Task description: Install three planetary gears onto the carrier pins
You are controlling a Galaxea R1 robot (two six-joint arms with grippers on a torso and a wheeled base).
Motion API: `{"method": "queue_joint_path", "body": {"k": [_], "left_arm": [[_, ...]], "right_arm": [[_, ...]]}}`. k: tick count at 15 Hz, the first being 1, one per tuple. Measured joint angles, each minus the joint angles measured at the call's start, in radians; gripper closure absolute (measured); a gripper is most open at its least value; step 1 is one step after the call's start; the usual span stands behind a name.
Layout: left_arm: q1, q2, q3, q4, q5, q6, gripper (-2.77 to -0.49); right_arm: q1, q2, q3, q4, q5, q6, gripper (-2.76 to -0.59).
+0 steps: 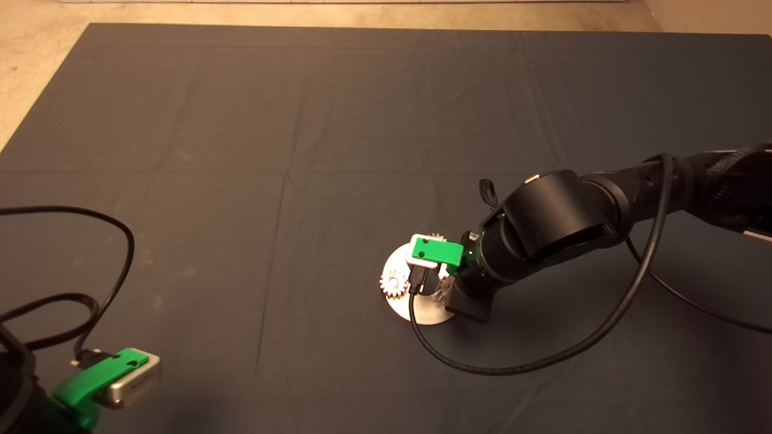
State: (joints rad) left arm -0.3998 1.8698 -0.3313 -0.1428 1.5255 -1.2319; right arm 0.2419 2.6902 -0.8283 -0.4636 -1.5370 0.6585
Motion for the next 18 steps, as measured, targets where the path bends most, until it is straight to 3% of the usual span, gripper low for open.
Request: {"method": "queue_joint_path", "body": {"k": [15, 18], "left_arm": [[0.0, 0.0, 0.0, 0.0, 0.0, 0.0, -2.62], [0.0, 0.0, 0.0, 0.0, 0.0, 0.0, -2.62]], "right_arm": [[-0.001, -0.003, 0.001, 0.0, 0.0, 0.0, -1.05], [-0.015, -0.004, 0.001, 0.0, 0.0, 0.0, -1.05]]}}
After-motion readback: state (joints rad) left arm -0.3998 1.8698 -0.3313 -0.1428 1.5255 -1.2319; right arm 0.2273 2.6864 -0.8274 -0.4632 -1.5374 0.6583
